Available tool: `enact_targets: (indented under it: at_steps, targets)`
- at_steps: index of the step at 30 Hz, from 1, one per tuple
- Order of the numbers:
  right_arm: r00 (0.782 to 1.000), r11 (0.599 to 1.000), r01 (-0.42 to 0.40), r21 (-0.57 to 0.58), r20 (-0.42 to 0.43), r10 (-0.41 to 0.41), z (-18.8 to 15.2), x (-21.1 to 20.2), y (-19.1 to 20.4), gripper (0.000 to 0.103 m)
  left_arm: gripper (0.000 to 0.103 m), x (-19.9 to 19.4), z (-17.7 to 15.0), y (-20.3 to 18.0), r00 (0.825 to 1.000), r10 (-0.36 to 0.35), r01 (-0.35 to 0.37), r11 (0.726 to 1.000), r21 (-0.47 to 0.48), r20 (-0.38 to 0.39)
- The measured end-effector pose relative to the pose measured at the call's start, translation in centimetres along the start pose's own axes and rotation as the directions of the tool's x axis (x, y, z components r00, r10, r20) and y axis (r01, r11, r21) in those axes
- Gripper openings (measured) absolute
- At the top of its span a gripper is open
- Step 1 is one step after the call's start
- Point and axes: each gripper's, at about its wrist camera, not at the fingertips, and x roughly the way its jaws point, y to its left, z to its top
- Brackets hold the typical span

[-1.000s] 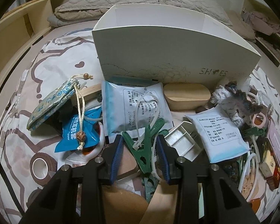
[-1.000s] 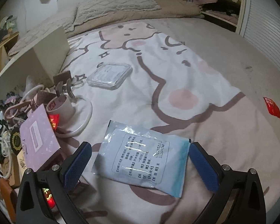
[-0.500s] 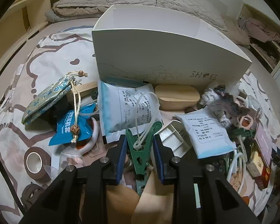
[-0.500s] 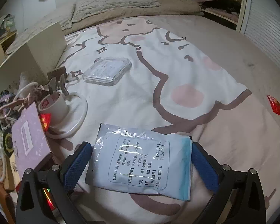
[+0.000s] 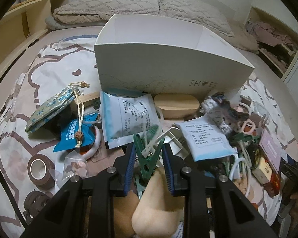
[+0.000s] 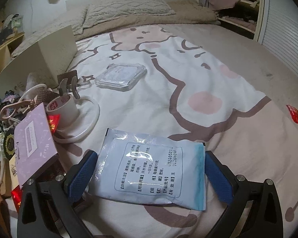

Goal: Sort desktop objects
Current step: 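Close the left gripper on the green clothespin while the right gripper grasps the packet sides, then lift the green clothespin out of the pile with the left gripper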

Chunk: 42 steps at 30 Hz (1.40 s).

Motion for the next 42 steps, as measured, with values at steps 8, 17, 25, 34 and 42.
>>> enact_targets:
  at_steps: [8, 17, 25, 34, 42]
  targets:
    - [1.000, 0.999, 0.009, -0.039, 0.020, -0.008, -0.4, -0.2, 0.7, 0.092, 0.027, -1.8, -0.5, -0.5, 0.998, -0.052, 0.052, 0.999, 0.002, 0.036]
    - [1.000, 0.999, -0.014, -0.029, 0.019, 0.014, -0.5, -0.1, 0.5, 0.087, 0.027, -3.7, -1.3, -1.9, 0.987, -0.148, 0.145, 0.988, 0.054, 0.067]
    - [1.000, 1.000, -0.018, -0.026, 0.016, 0.019, -0.5, 0.0, 0.5, 0.087, 0.027, -5.4, -2.7, -5.8, 0.951, -0.306, 0.293, 0.941, 0.171, 0.051]
    - [1.000, 0.999, -0.023, -0.022, 0.019, 0.023, -0.6, 0.0, 0.5, 0.087, 0.027, -6.6, -4.7, -9.6, 0.900, -0.435, 0.418, 0.872, 0.255, 0.009]
    - [0.999, 0.999, -0.032, -0.018, 0.021, 0.032, -0.6, 0.1, 0.3, 0.088, 0.027, -5.8, -6.8, -12.6, 0.847, -0.523, 0.527, 0.800, 0.285, -0.099]
